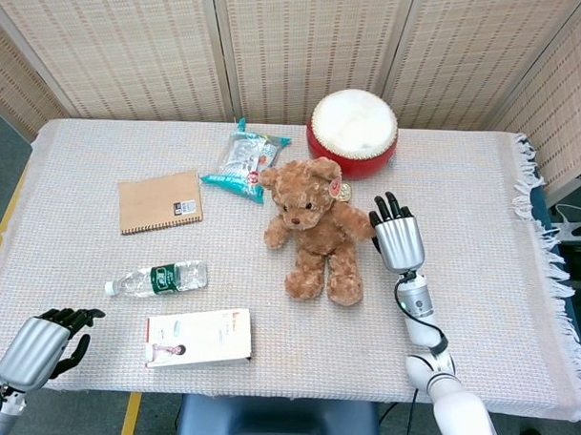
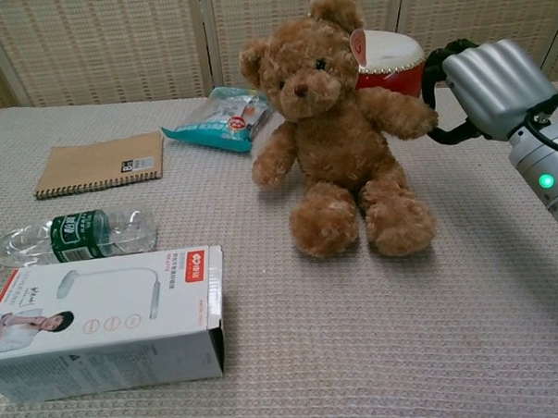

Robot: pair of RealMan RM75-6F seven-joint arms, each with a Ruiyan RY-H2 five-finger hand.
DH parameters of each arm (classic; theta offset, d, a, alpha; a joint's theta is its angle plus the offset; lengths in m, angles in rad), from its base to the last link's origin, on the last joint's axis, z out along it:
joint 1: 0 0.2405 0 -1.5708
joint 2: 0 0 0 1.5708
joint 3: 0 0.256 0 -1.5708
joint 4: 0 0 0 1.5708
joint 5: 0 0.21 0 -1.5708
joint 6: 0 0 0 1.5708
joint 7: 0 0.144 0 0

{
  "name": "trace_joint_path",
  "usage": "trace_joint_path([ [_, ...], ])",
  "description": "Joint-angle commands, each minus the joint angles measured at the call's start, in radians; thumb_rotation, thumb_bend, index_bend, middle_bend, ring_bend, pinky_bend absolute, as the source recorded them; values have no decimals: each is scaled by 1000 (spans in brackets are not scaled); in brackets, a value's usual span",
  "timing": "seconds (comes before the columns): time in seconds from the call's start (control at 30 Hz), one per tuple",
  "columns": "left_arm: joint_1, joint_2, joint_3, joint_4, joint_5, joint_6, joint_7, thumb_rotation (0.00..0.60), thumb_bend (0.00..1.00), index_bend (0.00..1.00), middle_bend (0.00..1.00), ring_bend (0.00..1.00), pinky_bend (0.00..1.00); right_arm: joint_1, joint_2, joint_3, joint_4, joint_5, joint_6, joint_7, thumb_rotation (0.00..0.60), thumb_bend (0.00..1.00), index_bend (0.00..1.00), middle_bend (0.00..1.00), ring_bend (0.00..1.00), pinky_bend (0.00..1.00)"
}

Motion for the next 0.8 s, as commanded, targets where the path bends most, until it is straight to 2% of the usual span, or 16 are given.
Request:
trace_joint_path([
  [0.03,0,0,0,-1,-1,-2,1,600,554,319,443,446,543,-9,0,-7,7,-2,-21,-9,600,111,588,306,223,601],
  [0.2,-1,-1,1,1,1,-2,3,600,555,319,443,447,544,-20,11,-6,-7,-1,12,26,600,112,562,306,223,601],
  [0.33,0,-1,-1,2,-1,1,0,600,554,319,443,447,543,-75,39,-7,-65,3,57,74,600,111,400,303,173,575],
  [0.43,1,-2,-2,4,-5,1,2,600,553,320,443,447,543,-172,106,-39,-175,-18,130,64,600,111,270,276,114,510],
  [0.53,0,-3,-3,2,-8,-3,5,600,553,319,443,447,543,-301,251,-105,-405,-59,214,-7,600,111,225,255,94,456],
  [0.6,0,-4,-2,1,-6,-5,13,600,554,319,443,447,544,-390,403,-159,-653,-75,241,-111,600,111,224,255,94,449],
  [0.7,1,-4,-1,-4,-2,-4,22,600,554,319,443,447,543,-478,622,-234,-1008,-69,225,-265,600,111,223,255,94,449],
  [0.77,3,-5,-1,-7,2,1,27,600,554,319,443,447,543,-516,722,-268,-1153,-54,207,-324,600,111,223,255,94,449],
  [0.8,4,-6,0,-7,3,3,29,600,554,319,443,447,543,-527,749,-276,-1189,-50,203,-333,600,111,223,255,94,449],
])
